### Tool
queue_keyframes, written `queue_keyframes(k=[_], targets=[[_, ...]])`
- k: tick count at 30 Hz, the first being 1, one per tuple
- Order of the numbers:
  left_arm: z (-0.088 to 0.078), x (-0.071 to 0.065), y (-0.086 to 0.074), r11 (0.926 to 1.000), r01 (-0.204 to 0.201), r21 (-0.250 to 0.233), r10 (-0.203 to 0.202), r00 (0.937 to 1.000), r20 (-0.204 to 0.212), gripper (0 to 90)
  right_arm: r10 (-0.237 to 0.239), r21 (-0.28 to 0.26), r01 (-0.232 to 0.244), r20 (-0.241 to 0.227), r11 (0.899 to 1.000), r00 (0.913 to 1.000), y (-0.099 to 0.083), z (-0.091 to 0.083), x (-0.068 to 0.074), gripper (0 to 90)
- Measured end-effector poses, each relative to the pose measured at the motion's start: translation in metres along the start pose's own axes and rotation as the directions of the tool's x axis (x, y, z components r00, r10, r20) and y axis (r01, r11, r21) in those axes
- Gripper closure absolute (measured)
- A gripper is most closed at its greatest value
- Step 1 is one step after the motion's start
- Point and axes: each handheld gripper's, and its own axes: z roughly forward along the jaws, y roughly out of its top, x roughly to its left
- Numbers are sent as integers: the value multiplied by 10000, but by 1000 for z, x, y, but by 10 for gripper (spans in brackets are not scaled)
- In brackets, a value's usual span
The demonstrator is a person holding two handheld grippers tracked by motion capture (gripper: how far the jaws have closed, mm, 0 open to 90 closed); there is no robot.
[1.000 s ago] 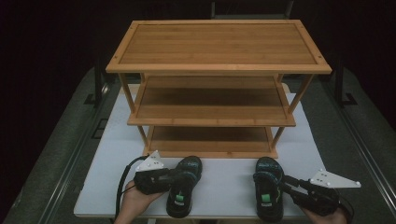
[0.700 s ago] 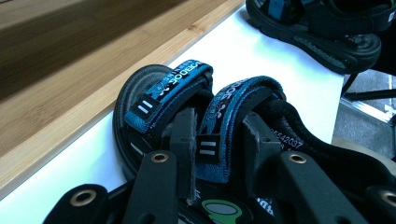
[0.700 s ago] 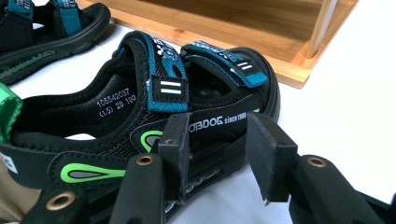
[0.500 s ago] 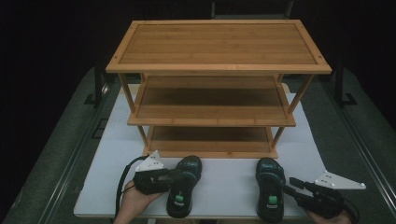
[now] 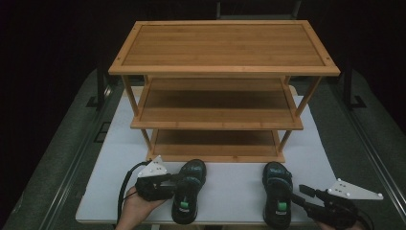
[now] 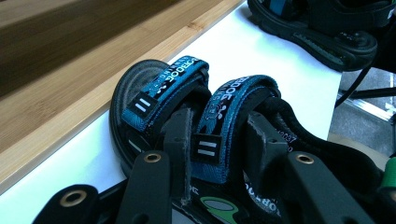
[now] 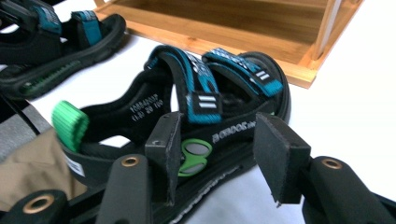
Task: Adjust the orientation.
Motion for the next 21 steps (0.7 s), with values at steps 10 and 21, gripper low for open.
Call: queue_keyframes(k=[10,21], targets=[[-6,-3,-1,9998,97,172,-95,9999,-102,555,-19,-103,17,-214,9999,9998,6,-1,8,489],[-5,-4,-6,9990,372,246,-372,9993,16,507,-111,432,101,230,9990,9997,10,15,18,507]])
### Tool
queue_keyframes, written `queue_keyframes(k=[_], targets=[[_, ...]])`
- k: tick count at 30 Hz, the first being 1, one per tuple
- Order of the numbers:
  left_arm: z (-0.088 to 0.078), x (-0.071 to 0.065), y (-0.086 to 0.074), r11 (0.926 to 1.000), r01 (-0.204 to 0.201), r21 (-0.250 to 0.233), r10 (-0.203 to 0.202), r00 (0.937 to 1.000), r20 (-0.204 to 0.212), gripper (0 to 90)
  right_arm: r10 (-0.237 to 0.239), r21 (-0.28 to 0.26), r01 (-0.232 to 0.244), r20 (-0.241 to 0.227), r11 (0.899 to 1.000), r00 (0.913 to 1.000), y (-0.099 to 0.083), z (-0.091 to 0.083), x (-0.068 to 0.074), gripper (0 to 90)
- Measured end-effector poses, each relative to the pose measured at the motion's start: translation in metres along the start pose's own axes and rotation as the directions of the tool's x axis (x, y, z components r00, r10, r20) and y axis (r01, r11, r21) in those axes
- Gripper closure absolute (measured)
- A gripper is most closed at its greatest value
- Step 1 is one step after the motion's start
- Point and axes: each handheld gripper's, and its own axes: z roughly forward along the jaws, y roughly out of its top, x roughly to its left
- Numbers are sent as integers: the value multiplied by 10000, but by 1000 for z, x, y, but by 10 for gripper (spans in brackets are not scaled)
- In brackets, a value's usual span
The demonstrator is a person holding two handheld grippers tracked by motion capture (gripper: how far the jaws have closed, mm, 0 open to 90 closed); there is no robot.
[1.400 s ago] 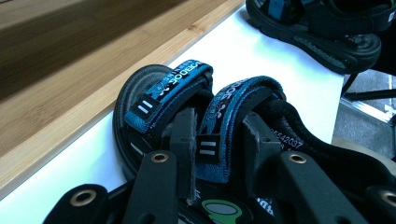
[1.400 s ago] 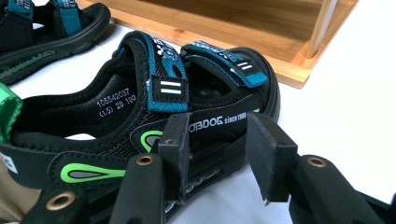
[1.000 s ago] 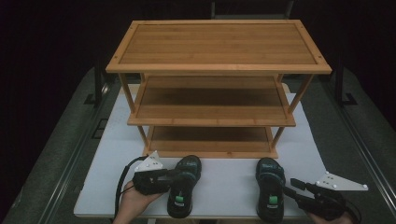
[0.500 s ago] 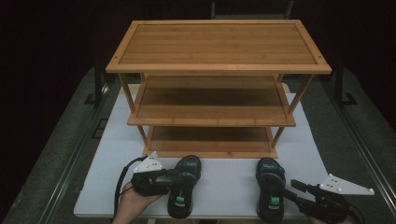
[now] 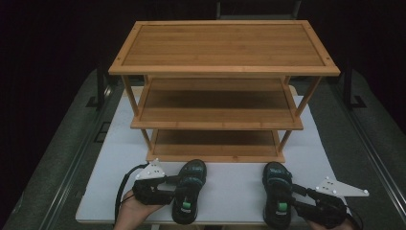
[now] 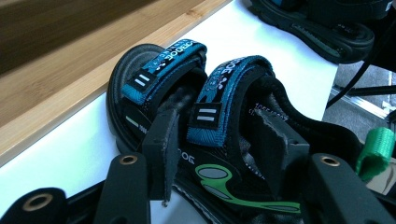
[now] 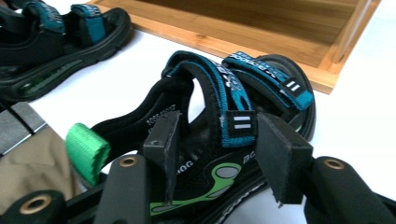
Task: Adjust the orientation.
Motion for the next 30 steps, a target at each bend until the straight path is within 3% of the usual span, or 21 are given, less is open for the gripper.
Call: queue_keyframes(k=[3,6,9,12,13,16,30], targets=[[1,0,0,10000,24,74,-24,10000,-94,500,90,47,-91,189,9999,9998,0,2,0,514],[3,1,-2,9995,123,305,-109,9990,-443,491,87,49,-88,297,9999,9995,-1,2,-1,535],[4,0,-2,9993,204,303,-186,9982,-577,526,122,31,-123,372,9999,9992,-1,2,-1,553],[5,-3,0,9992,6,392,28,9962,-865,609,74,-69,-71,508,10000,9987,-1,4,0,619],[4,-6,2,9988,-298,397,344,9920,-1213,659,38,-81,-34,583,10000,9983,-1,3,2,647],[5,-7,4,9981,-448,434,504,9892,-1378,702,-53,-125,62,733,9999,9973,-1,3,2,674],[4,-6,5,9979,-557,329,602,9851,-1611,789,-457,-128,478,1295,9988,9905,3,3,4,750]])
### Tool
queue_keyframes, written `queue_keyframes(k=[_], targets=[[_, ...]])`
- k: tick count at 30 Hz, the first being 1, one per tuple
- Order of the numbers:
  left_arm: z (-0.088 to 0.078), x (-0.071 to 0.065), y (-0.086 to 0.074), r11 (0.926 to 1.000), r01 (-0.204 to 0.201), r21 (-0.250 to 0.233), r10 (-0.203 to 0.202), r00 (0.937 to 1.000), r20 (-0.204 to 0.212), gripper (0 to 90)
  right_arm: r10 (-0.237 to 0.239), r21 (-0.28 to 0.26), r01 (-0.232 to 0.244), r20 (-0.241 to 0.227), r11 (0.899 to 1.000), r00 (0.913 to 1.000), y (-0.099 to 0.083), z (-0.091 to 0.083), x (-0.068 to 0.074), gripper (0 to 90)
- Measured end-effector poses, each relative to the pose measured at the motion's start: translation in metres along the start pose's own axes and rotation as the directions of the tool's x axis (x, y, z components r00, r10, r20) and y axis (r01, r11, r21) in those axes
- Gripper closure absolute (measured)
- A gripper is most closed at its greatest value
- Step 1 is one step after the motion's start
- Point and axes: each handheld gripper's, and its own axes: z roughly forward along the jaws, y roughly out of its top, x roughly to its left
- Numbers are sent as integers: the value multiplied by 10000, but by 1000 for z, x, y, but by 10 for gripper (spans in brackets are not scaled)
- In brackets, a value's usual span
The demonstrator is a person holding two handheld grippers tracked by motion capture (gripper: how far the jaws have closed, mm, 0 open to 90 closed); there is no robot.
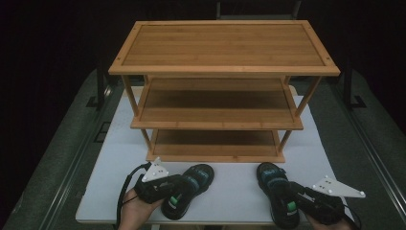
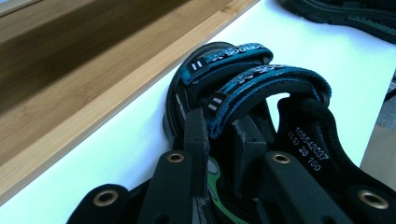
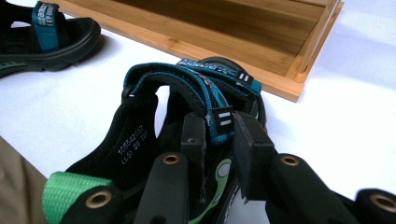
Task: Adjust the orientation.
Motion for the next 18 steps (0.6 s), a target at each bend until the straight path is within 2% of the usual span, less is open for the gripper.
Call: queue_keyframes(k=[12,18], targets=[[-3,4,0,10000,86,-14,-86,9998,199,810,44,19,-43,-204,10000,9998,6,0,0,769],[-6,6,4,9996,216,-207,-210,9994,262,814,85,26,-84,-386,10000,9992,7,1,0,780]])
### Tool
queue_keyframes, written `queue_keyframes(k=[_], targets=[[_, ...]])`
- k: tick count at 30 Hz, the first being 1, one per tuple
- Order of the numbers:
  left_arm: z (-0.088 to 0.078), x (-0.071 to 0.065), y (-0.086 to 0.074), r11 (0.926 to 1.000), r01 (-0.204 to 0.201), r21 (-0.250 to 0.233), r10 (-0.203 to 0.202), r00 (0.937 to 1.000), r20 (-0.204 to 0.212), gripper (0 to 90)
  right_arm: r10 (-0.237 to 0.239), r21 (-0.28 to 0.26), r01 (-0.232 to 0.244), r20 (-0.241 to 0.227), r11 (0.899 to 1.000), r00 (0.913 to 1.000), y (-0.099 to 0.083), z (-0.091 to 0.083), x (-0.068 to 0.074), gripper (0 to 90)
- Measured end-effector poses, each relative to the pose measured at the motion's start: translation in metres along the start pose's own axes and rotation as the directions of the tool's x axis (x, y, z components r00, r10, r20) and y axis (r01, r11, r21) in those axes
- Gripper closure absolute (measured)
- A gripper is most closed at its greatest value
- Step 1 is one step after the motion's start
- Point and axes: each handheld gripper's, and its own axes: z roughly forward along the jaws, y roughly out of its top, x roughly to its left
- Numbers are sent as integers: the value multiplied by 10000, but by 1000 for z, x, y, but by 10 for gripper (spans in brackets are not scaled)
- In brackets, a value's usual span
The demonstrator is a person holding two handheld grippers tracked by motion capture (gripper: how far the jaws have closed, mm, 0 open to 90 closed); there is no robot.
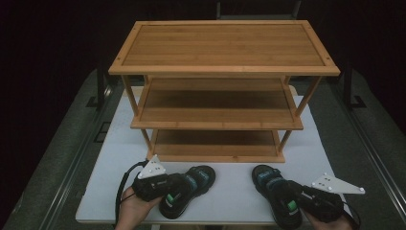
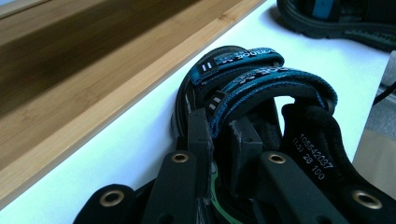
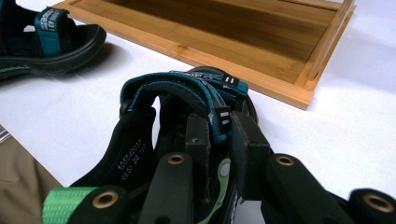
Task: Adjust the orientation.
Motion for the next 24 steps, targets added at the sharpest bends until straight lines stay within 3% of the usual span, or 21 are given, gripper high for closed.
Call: queue_keyframes(k=[13,24], targets=[[-8,6,10,9995,118,-303,-120,9999,-72,817,75,-297,-84,-300,9995,9995,11,-2,3,789],[-7,14,22,9984,192,-527,-191,9998,20,819,-7,-331,-14,-644,9995,9979,25,8,6,831]])
